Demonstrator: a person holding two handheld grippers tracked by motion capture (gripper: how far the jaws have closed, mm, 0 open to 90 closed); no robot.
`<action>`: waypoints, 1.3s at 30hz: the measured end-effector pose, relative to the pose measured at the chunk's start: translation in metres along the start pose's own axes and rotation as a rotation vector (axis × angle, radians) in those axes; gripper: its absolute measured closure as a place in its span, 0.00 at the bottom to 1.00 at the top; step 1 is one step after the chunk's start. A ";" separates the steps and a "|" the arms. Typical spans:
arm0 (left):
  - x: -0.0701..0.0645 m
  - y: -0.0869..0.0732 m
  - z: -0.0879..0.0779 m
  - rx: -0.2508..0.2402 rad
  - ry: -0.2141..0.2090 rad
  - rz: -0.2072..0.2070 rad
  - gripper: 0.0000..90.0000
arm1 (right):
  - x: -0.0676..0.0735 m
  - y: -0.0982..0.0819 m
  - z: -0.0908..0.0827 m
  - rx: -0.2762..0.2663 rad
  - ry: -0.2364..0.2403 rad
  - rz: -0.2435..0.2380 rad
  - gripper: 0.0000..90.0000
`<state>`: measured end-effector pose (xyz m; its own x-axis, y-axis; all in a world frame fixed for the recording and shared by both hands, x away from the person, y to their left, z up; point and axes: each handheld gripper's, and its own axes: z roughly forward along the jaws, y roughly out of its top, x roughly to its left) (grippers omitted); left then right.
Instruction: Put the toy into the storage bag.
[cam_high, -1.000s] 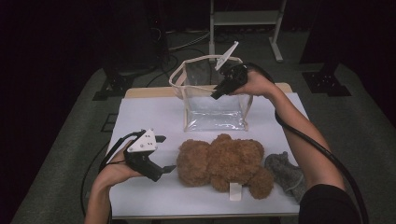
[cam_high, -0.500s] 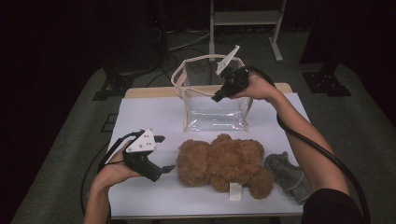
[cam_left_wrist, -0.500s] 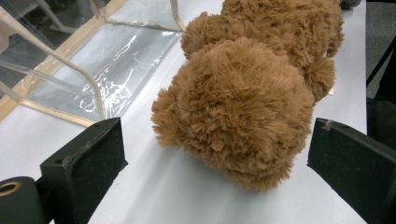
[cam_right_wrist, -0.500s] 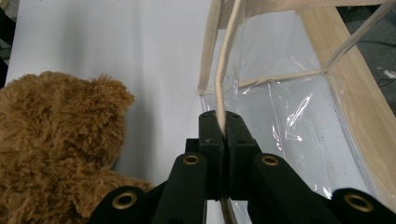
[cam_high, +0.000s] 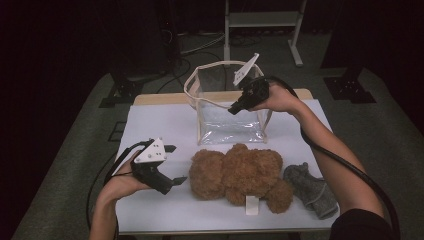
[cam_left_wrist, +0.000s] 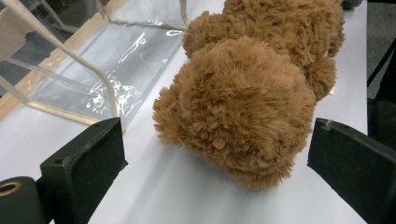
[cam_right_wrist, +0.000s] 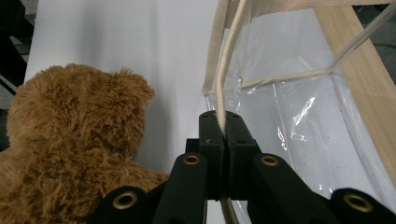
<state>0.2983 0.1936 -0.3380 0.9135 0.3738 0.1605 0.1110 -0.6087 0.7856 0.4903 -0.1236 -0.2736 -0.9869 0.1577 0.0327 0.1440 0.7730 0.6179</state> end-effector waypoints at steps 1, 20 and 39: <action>0.000 0.000 0.000 0.000 0.000 0.001 0.04 | 0.002 -0.001 -0.001 -0.002 0.007 -0.002 0.96; -0.001 0.000 -0.001 0.010 -0.005 0.006 0.04 | 0.034 0.002 -0.002 0.020 0.028 -0.055 0.96; -0.003 0.001 0.002 0.015 -0.012 0.005 0.04 | 0.062 -0.002 -0.004 0.015 0.047 -0.091 0.96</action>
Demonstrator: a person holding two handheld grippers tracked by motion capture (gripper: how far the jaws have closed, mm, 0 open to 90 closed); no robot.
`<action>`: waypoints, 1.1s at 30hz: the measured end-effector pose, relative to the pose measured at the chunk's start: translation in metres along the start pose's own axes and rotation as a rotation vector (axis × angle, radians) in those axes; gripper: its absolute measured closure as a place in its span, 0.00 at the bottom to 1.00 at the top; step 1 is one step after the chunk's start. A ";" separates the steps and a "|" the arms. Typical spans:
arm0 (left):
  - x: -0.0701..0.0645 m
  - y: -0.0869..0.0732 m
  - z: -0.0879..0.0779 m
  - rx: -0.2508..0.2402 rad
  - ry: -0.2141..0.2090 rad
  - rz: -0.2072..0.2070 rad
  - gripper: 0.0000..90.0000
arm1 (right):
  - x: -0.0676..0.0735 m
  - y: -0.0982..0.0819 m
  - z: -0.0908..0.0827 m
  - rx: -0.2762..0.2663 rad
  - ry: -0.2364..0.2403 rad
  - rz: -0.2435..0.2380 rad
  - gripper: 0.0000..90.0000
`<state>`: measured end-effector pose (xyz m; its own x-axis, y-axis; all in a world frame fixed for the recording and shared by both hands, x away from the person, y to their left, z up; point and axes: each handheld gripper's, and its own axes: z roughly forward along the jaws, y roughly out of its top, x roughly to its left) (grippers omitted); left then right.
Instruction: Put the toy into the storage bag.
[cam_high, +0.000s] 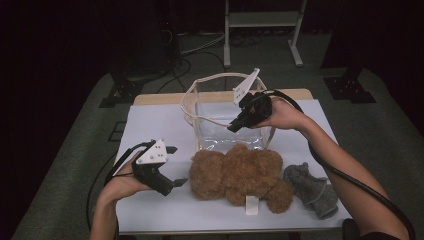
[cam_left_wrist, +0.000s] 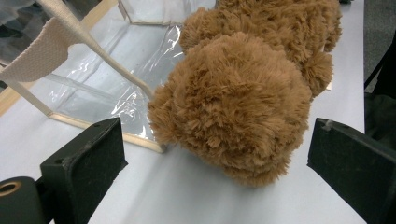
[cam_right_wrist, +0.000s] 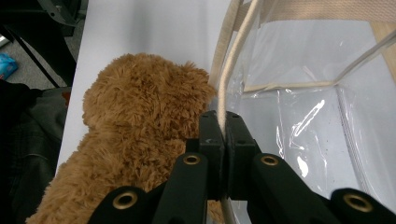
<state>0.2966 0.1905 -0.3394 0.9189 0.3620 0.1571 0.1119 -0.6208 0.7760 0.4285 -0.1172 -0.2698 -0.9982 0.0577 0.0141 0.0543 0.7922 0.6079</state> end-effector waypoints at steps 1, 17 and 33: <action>0.000 0.000 0.000 0.000 0.000 0.001 0.04 | 0.000 -0.001 0.000 0.001 -0.002 0.005 0.96; 0.002 -0.002 0.000 0.002 -0.004 0.002 0.04 | 0.037 0.012 -0.043 -0.091 -0.074 0.004 0.37; 0.002 -0.004 0.000 0.006 -0.006 -0.002 0.04 | 0.076 -0.017 0.033 0.067 0.019 -0.026 0.28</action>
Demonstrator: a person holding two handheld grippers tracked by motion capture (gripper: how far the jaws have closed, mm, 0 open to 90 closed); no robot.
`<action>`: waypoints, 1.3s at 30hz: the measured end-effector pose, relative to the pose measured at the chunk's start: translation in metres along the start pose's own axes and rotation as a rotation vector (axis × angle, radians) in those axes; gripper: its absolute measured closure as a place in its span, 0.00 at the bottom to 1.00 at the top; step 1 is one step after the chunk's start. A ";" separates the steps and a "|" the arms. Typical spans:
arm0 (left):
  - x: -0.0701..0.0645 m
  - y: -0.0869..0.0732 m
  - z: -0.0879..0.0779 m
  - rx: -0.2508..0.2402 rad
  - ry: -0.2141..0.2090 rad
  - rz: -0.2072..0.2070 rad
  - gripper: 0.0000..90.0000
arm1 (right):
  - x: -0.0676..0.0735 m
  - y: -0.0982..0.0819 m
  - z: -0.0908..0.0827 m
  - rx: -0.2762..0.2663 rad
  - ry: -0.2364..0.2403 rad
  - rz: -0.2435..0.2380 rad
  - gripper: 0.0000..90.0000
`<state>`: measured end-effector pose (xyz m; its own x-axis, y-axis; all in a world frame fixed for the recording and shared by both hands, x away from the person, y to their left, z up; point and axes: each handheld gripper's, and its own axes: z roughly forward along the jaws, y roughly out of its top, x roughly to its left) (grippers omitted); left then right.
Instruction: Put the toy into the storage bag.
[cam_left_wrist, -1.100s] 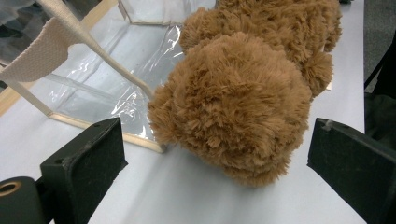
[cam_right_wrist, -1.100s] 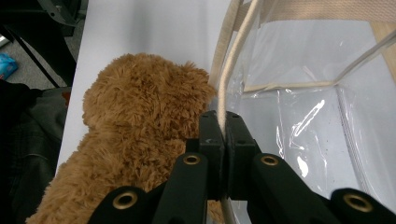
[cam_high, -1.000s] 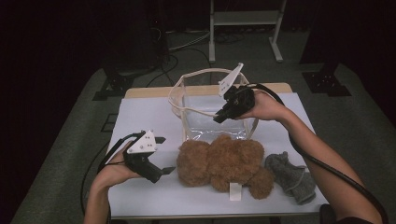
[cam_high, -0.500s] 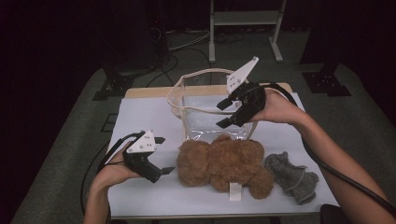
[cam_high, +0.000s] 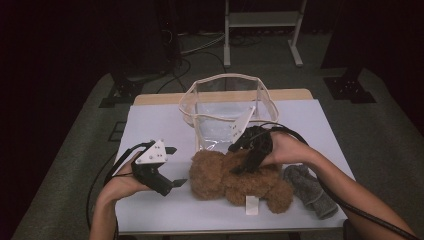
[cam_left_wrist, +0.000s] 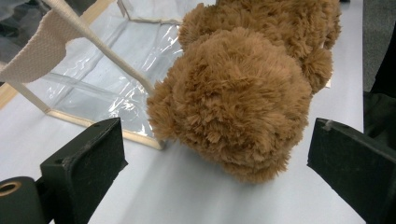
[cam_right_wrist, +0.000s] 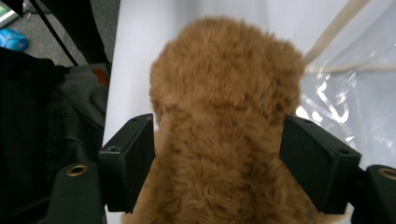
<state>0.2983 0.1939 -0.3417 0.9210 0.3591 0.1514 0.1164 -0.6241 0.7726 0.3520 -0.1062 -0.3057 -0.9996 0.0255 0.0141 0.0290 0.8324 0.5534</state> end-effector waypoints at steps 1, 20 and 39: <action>0.000 -0.001 0.000 0.000 0.000 -0.001 0.04 | -0.002 -0.006 0.008 0.022 -0.002 0.009 0.27; 0.002 -0.003 0.000 0.006 0.001 -0.006 0.04 | 0.000 -0.041 0.035 0.069 -0.019 0.040 0.17; 0.002 -0.007 0.002 0.013 -0.003 -0.003 0.04 | 0.002 -0.056 0.043 0.074 -0.006 0.038 0.22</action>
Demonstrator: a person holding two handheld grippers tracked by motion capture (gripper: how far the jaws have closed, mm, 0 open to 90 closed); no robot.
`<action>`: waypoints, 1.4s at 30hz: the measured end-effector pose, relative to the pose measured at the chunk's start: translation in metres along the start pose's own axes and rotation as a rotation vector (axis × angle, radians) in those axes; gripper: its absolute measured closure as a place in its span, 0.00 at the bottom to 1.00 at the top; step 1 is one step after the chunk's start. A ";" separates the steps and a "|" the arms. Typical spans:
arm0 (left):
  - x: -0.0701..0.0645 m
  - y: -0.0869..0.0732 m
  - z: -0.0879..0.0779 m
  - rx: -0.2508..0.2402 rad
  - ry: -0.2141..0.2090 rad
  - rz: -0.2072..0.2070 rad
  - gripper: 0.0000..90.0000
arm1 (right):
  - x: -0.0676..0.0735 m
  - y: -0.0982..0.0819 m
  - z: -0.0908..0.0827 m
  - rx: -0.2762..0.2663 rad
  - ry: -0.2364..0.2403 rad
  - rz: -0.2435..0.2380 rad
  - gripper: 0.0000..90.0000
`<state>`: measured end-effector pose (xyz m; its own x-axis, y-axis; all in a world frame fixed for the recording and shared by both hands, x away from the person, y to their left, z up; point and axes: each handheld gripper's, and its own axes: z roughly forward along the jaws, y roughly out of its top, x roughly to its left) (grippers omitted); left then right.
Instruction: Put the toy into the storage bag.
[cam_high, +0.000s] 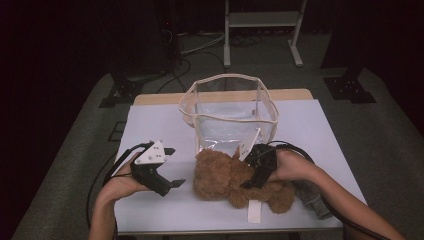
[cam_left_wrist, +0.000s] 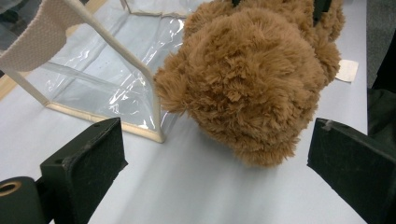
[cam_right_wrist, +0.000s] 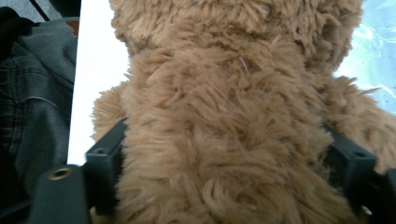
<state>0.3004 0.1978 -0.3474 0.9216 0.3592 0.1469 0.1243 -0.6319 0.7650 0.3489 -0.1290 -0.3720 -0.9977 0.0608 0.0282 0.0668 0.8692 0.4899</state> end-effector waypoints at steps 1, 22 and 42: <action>0.000 0.000 0.000 0.002 0.000 0.001 0.04 | 0.000 0.000 0.000 0.001 -0.003 -0.001 0.24; 0.008 -0.011 -0.004 0.008 0.015 -0.031 0.04 | -0.002 0.009 -0.019 -0.034 0.001 -0.015 0.56; 0.014 -0.020 -0.015 -0.003 0.049 -0.058 0.04 | 0.006 0.026 -0.053 -0.063 0.010 -0.052 0.61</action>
<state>0.3055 0.2257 -0.3507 0.8937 0.4285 0.1331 0.1755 -0.6068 0.7753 0.3447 -0.1327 -0.3127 -0.9999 0.0112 0.0094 0.0145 0.8384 0.5448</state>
